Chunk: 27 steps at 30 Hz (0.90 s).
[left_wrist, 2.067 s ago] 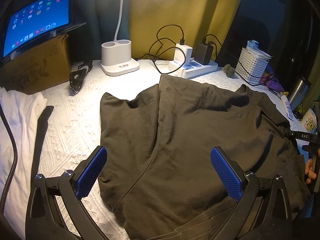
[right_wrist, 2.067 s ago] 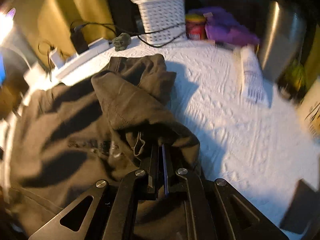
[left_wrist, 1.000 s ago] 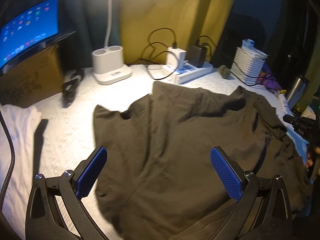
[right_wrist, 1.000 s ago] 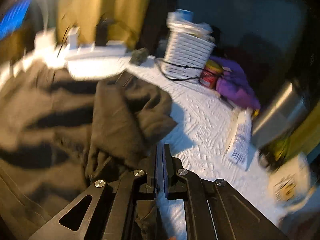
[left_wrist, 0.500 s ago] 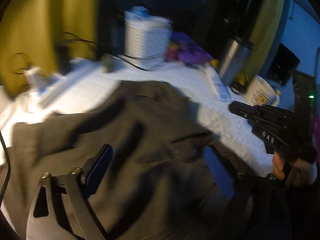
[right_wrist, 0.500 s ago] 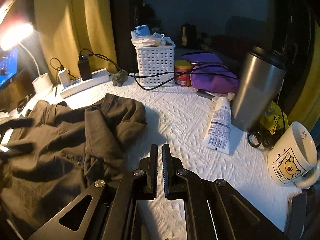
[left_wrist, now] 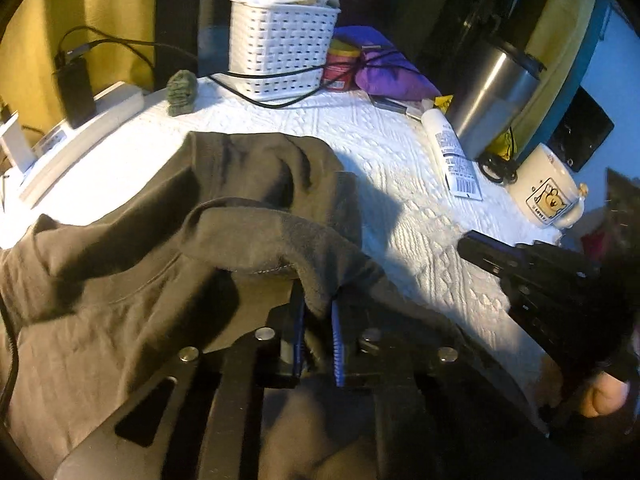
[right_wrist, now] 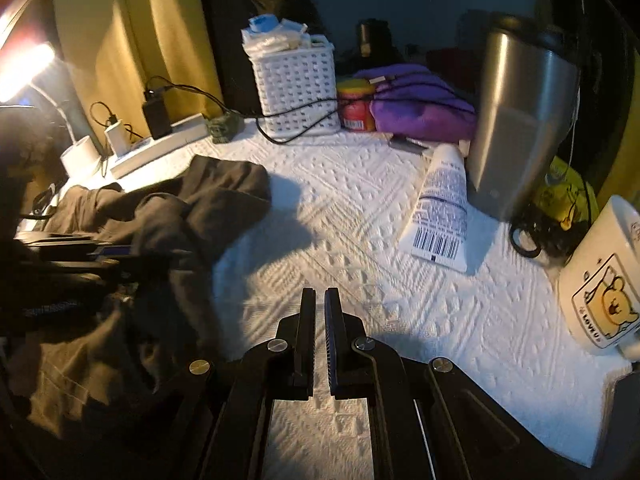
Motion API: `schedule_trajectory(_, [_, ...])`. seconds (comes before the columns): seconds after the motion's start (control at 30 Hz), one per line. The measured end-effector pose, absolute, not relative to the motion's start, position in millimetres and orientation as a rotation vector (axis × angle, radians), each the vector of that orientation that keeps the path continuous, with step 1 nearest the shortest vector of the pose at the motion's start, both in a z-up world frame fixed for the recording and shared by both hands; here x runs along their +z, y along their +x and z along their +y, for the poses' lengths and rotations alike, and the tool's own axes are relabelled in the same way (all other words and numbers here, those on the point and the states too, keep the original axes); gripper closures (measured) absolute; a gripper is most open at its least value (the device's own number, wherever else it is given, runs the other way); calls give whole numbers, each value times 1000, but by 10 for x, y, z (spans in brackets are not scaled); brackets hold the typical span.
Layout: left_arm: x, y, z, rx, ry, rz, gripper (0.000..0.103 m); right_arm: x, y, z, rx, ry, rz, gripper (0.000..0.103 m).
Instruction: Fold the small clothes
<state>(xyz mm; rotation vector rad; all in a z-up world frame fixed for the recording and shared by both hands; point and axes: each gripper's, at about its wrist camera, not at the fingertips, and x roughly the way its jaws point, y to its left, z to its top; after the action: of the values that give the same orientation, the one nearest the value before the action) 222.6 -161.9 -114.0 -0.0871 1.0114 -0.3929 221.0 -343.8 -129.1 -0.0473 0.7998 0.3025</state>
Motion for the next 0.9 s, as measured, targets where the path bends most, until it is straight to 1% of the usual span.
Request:
schedule_trajectory(0.23, [-1007, 2061, -1333, -419, -118, 995, 95, -1217, 2395, -3331, 422, 53, 819, 97])
schedule_trajectory(0.37, [-1039, 2021, -1101, -414, -158, 1018, 96, -1159, 2536, -3154, 440, 46, 838, 97])
schedule_trajectory(0.53, [-922, 1884, -813, -417, -174, 1004, 96, -1094, 2547, -2989, 473, 57, 850, 97])
schedule_trajectory(0.77, [-904, 1798, -710, -439, -178, 1005, 96, -1200, 2562, -2642, 523, 32, 904, 97])
schedule_trajectory(0.9, [-890, 1751, -663, -438, -151, 999, 96, -1251, 2677, -2650, 462, 58, 930, 97])
